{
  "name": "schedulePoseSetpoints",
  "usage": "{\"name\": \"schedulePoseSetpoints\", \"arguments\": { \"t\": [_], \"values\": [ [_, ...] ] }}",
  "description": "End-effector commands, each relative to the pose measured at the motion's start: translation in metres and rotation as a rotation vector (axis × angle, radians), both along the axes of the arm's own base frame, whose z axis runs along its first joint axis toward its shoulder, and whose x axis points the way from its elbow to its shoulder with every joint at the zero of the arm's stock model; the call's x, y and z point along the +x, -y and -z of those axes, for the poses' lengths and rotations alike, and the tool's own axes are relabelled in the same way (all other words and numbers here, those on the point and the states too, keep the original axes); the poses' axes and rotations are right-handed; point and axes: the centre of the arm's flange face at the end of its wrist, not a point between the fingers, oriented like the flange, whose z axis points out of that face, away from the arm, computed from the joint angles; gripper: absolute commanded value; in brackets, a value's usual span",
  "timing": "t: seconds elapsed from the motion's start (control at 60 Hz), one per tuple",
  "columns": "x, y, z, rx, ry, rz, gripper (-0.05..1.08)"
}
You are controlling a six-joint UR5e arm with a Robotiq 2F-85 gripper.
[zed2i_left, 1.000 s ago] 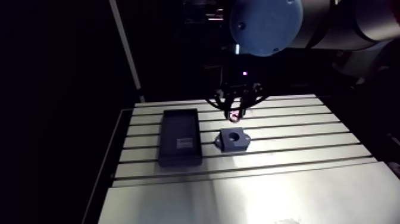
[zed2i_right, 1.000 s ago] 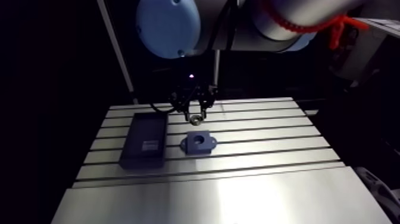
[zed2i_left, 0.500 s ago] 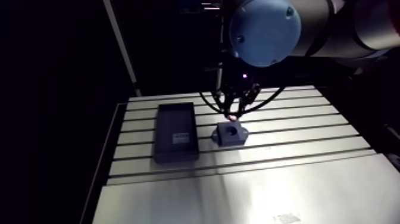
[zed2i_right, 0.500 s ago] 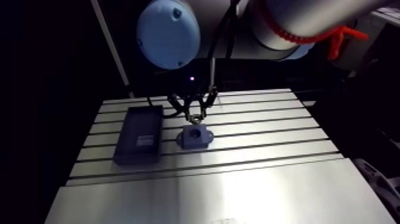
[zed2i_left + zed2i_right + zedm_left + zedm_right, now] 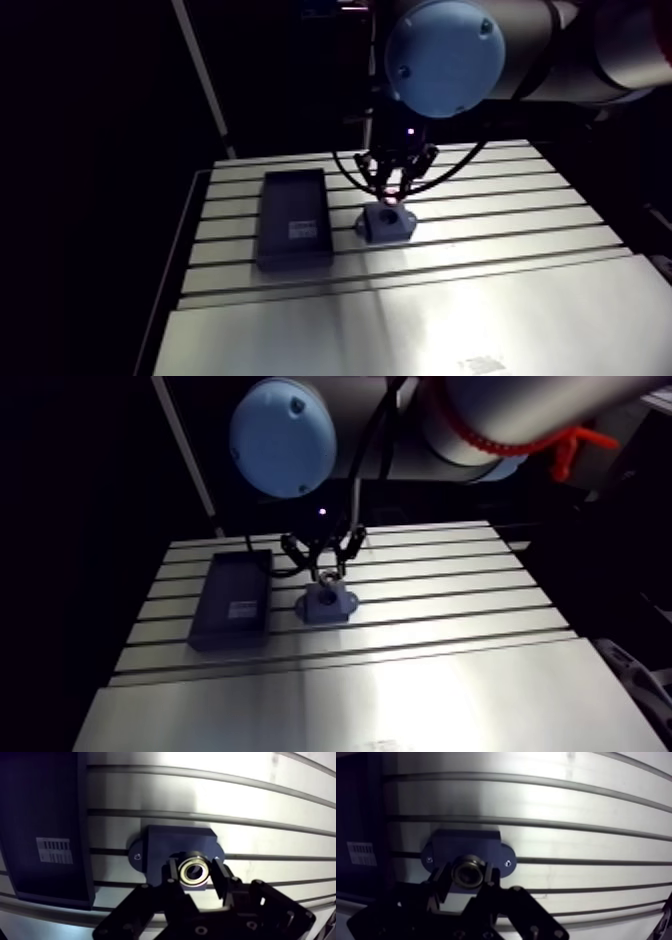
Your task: Pick up the bearing and press it into the housing until flush.
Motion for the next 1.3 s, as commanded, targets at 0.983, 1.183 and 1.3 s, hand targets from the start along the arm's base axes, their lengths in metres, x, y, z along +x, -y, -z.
{"name": "schedulePoseSetpoints", "arguments": {
  "t": [0.983,1.183,1.3],
  "values": [
    [0.004,0.005,0.017,0.002,-0.003,-0.002,0.62],
    [0.004,0.006,0.018,0.0,0.0,-0.003,0.62],
    [0.004,0.006,0.018,-0.002,0.0,-0.004,0.62]
  ]
}}
